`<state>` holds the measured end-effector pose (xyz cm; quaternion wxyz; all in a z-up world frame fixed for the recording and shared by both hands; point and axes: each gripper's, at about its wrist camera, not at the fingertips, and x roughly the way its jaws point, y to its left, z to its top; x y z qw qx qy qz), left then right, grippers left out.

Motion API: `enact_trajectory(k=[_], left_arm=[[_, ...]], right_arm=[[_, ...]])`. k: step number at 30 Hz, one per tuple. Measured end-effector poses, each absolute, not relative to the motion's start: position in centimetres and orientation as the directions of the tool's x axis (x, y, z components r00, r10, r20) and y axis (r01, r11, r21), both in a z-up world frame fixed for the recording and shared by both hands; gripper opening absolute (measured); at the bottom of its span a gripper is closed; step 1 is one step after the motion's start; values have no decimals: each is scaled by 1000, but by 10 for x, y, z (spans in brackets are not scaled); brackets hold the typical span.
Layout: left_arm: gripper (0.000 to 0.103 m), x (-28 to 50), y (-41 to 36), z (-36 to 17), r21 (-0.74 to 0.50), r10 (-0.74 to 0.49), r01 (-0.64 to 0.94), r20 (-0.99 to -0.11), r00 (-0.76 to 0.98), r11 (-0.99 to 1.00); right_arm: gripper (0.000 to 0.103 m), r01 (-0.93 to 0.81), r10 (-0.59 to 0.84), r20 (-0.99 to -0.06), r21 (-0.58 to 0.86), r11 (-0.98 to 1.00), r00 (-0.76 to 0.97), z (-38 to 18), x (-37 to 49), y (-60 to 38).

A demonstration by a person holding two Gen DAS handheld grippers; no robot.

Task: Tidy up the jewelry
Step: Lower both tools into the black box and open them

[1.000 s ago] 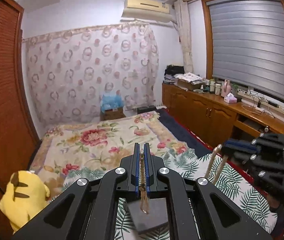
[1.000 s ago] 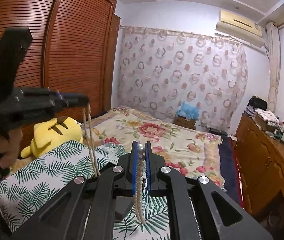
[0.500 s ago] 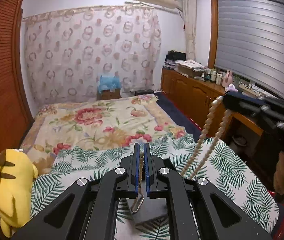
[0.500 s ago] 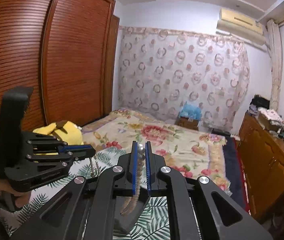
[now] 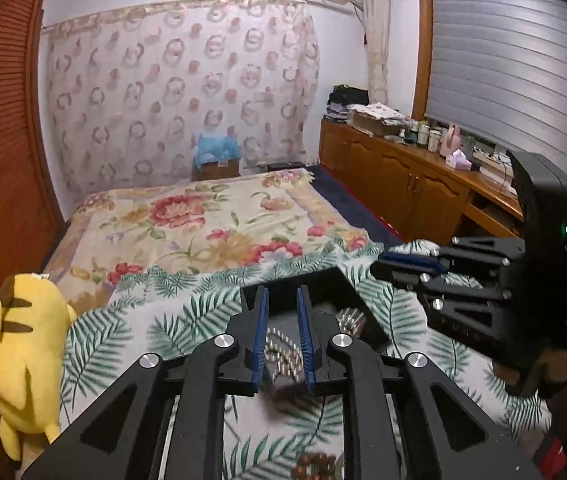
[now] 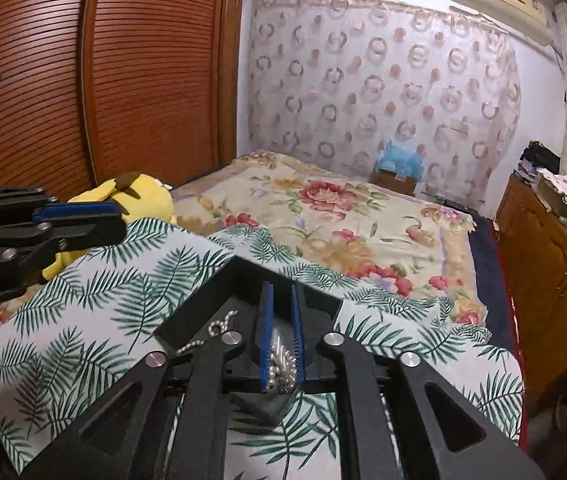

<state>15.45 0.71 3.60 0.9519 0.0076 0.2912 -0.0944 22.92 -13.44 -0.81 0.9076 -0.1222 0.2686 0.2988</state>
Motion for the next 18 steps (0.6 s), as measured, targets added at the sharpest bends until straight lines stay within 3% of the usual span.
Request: enact_trajectory(k=[6, 18], left_arm=[[30, 128, 17, 13, -45, -172, 180, -586, 792, 983], [69, 88, 9, -33, 6, -116, 156, -640, 760, 988]], right_arm=[[23, -638, 512, -569, -31, 769, 644, -24, 200, -148], [23, -679, 553, -658, 87, 729, 510, -84, 134, -153]])
